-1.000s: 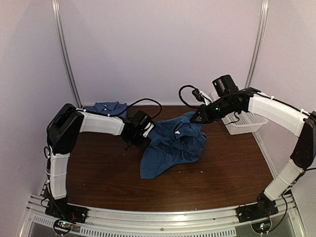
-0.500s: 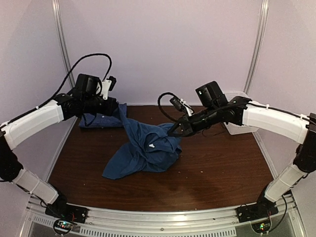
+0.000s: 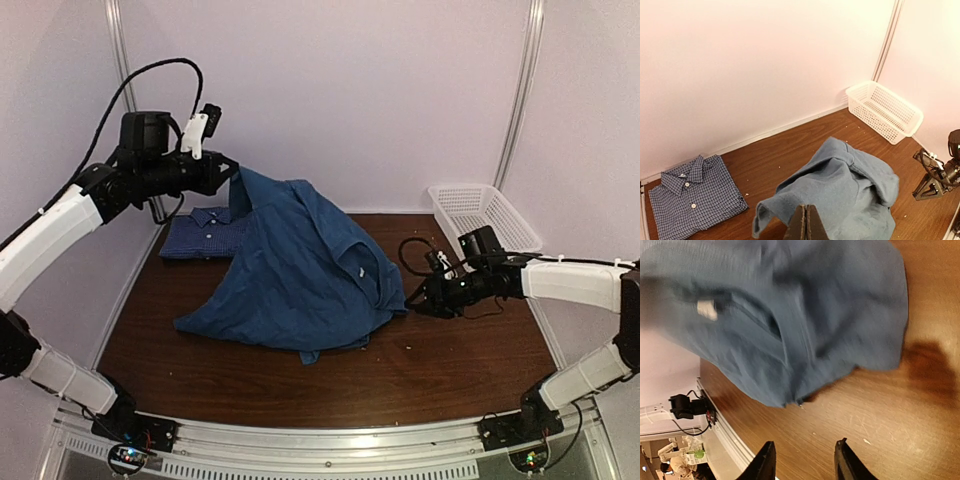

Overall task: Fold and stack the mixed laundry pile
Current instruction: Flatten out the crumpled T-shirt at the center of the board.

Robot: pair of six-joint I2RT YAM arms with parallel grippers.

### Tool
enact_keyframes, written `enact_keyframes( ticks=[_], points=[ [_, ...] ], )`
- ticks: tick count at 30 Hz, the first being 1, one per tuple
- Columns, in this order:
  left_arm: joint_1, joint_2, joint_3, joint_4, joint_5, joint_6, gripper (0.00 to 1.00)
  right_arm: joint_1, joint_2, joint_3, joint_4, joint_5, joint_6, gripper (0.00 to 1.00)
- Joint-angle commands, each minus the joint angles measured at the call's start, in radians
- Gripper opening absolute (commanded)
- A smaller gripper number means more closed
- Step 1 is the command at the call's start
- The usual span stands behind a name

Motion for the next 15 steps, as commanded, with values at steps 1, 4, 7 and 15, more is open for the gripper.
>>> enact_keyframes(
  ticks=[1, 4, 7, 15],
  points=[
    [0.014, 0.016, -0.047, 0.015, 0.068, 0.013, 0.00, 0.015, -0.025, -0.018, -0.115, 0.123, -0.126, 0.52],
    [0.014, 0.003, -0.121, 0.052, 0.163, 0.032, 0.00, 0.016, -0.091, 0.013, -0.085, 0.142, -0.165, 0.70],
    [0.014, -0.002, -0.169, 0.076, 0.200, 0.030, 0.00, 0.020, -0.060, 0.097, -0.070, 0.139, -0.211, 0.76],
    [0.014, 0.020, -0.153, 0.064, 0.211, 0.035, 0.00, 0.152, 0.243, 0.411, -0.045, 0.197, -0.312, 0.68]
  ],
)
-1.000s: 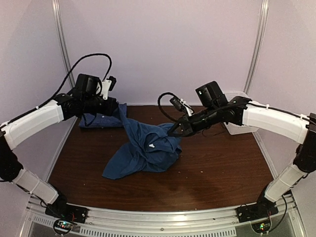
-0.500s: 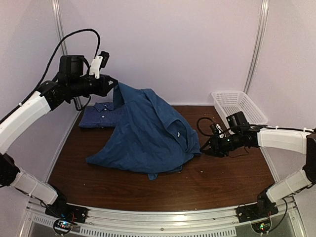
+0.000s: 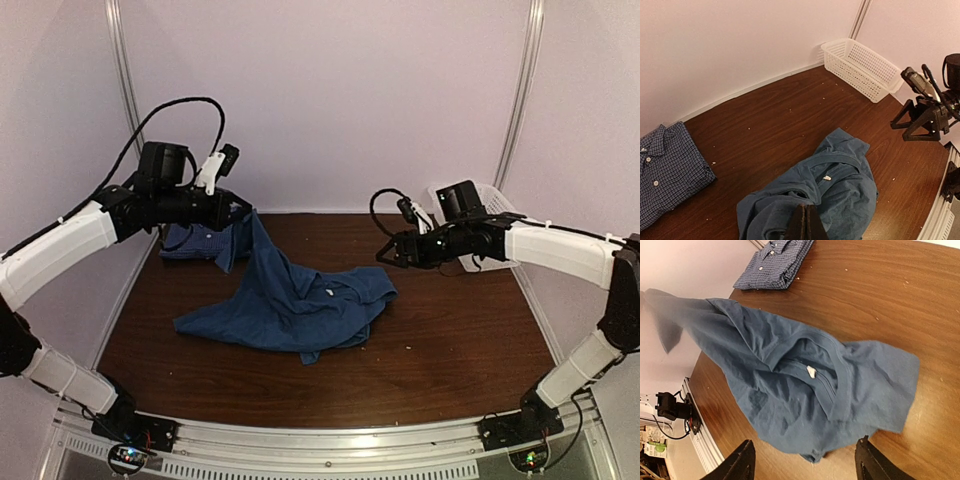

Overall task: Fold and stack the mixed laundry pile
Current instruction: Flatten out the crumpled T-shirt at the center of the board.

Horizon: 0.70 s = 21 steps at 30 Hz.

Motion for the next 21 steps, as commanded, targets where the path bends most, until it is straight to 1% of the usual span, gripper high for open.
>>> enact_keyframes(
  ticks=[1, 4, 8, 12, 16, 21],
  points=[
    [0.007, 0.019, 0.039, 0.045, 0.030, 0.019, 0.00, 0.103, 0.191, 0.203, 0.001, 0.075, -0.086, 0.67],
    [0.007, 0.024, 0.043, 0.045, 0.028, 0.020, 0.00, 0.166, 0.332, 0.336, -0.028, 0.098, -0.098, 0.67],
    [0.007, 0.019, 0.039, 0.051, 0.017, 0.012, 0.00, 0.220, 0.467, 0.430, 0.016, 0.060, -0.062, 0.72],
    [0.007, 0.013, 0.038, 0.050, 0.004, 0.011, 0.00, 0.281, 0.580, 0.507, 0.040, 0.069, -0.043, 0.74],
    [0.007, 0.011, 0.032, 0.050, 0.004, 0.011, 0.00, 0.319, 0.695, 0.625, 0.004, 0.128, -0.043, 0.73],
    [0.007, -0.003, 0.011, 0.066, -0.001, 0.001, 0.00, 0.329, 0.810, 0.765, -0.080, 0.225, -0.035, 0.71]
  ],
)
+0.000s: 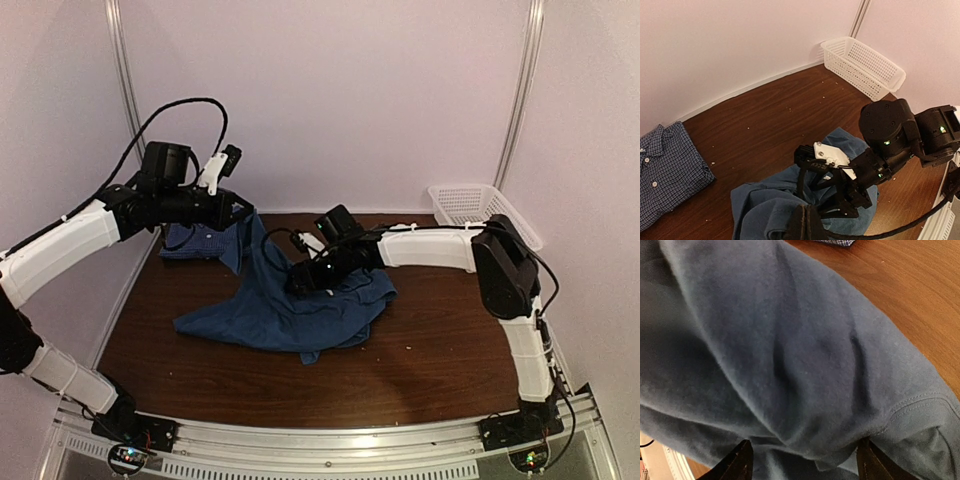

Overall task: Fold and stack the mixed laundry pile
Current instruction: Flatten out the crumpled T-shirt at the center of the board.

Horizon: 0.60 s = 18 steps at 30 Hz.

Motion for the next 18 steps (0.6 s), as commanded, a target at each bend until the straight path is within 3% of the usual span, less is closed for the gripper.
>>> enact_keyframes(
  ticks=[1, 3, 6, 8, 12, 18],
  points=[
    [0.007, -0.025, -0.003, 0.065, -0.011, -0.004, 0.00, 0.007, 0.065, 0.119, -0.080, 0.129, 0.016, 0.70],
    [0.008, -0.034, -0.008, 0.065, -0.019, -0.005, 0.00, 0.006, 0.087, 0.149, -0.109, 0.201, 0.025, 0.61],
    [0.020, -0.051, -0.018, 0.058, -0.044, -0.012, 0.00, 0.004, 0.077, 0.159, -0.147, 0.268, 0.033, 0.19],
    [0.040, -0.064, -0.025, 0.047, -0.067, -0.020, 0.00, 0.004, 0.016, 0.129, -0.153, 0.264, 0.033, 0.00],
    [0.101, -0.089, -0.044, 0.032, -0.108, -0.044, 0.00, 0.023, -0.215, 0.023, -0.142, 0.199, 0.000, 0.00],
    [0.158, -0.110, -0.027, 0.054, -0.210, -0.069, 0.00, 0.046, -0.467, -0.035, -0.189, -0.092, -0.018, 0.00]
  ],
)
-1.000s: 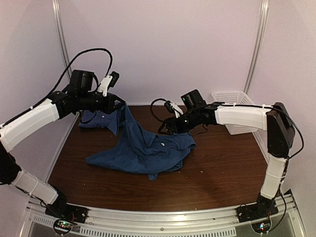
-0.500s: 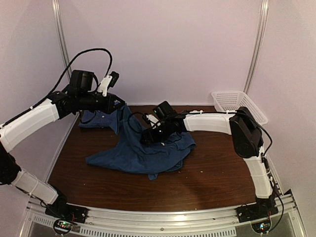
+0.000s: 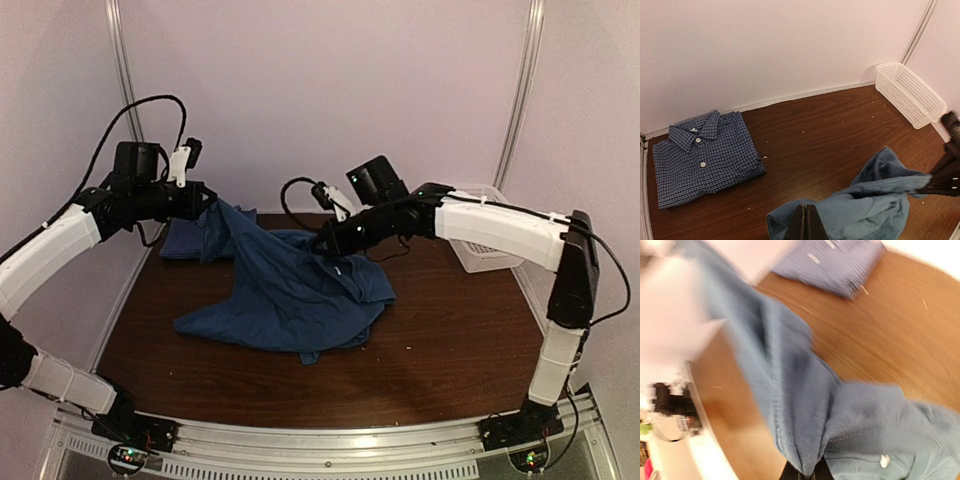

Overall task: Fold and stack the mixed laundry pile
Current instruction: Flatten out the crumpled T-shirt at the center of the board.

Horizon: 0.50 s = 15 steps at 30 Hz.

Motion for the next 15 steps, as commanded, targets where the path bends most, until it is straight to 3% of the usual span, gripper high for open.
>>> enact_keyframes(
  ticks=[1, 5, 8, 15],
  points=[
    [0.028, -0.035, 0.024, 0.064, -0.124, -0.026, 0.00, 0.038, -0.185, 0.039, -0.044, -0.225, -0.031, 0.00],
    [0.033, -0.042, 0.077, 0.100, -0.153, -0.028, 0.00, 0.071, -0.228, 0.130, -0.056, -0.372, -0.009, 0.00],
    [0.033, 0.017, 0.149, 0.148, -0.086, -0.034, 0.00, 0.027, -0.267, 0.155, 0.023, -0.454, 0.046, 0.00],
    [0.018, 0.406, 0.484, 0.199, 0.077, -0.047, 0.00, -0.424, -0.352, 0.020, 0.071, -0.357, 0.126, 0.00]
  ],
)
